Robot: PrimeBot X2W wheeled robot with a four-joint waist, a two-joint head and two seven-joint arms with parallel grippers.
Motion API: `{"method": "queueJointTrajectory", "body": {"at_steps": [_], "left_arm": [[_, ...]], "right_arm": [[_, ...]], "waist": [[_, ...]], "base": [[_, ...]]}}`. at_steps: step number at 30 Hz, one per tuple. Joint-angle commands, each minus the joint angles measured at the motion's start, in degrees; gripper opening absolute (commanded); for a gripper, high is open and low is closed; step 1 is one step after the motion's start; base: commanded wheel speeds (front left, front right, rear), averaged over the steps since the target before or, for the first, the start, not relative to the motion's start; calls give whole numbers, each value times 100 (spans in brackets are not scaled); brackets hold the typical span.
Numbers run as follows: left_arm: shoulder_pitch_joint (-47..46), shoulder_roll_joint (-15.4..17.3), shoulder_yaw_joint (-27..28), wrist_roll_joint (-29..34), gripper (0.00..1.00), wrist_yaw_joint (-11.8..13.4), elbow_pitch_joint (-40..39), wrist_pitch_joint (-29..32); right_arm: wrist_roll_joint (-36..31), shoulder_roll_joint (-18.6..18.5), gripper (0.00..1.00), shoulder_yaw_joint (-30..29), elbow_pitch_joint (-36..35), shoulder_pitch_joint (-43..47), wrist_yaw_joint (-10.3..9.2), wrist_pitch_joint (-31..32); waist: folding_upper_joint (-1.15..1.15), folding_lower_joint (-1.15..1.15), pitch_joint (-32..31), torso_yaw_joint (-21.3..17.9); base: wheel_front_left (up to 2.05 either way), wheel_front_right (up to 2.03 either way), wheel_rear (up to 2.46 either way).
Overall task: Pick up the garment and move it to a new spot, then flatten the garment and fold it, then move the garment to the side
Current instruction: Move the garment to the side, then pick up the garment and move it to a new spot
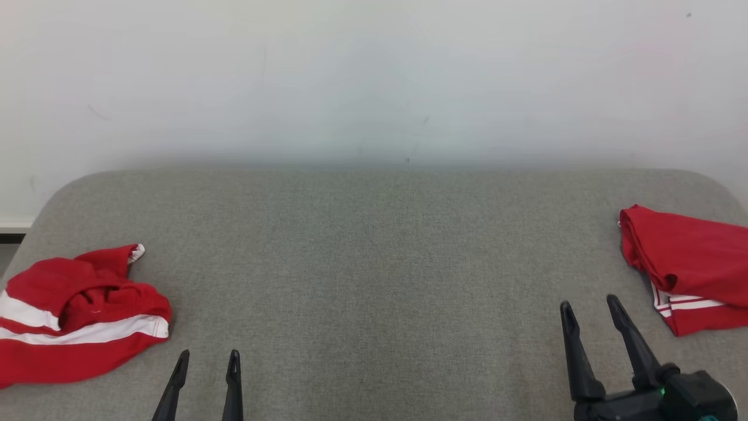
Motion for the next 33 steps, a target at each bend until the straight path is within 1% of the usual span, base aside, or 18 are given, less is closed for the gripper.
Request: {"method": "queueJointTrajectory", "body": {"at_steps": [1, 8, 14, 19, 33], "left_arm": [[92, -24, -3, 111, 100, -42, -75, -14], [289, -70, 88, 173, 100, -129, -212, -13], [312, -89, 108, 232, 100, -186, -217, -14], [326, -102, 121, 236, 100, -207, -195, -14], [304, -110, 106, 188, 100, -235, -165, -14]], "right_arm": [[34, 19, 100, -26, 16, 113, -12, -4], [27, 83, 100, -64, 43, 542, -12, -4], [-48, 137, 100, -94, -66, 722, -12, -4], [-65, 189, 100, -97, -64, 735, -12, -4], [-82, 157, 100, -92, -86, 655, -12, -4]], "waist": [[0, 0, -77, 56], [0, 0, -194, 107], [0, 0, -207, 88], [0, 0, -196, 10], [0, 0, -79, -61]], "base": [[0, 0, 0], [0, 0, 0], [0, 0, 0], [0, 0, 0], [0, 0, 0]]}}
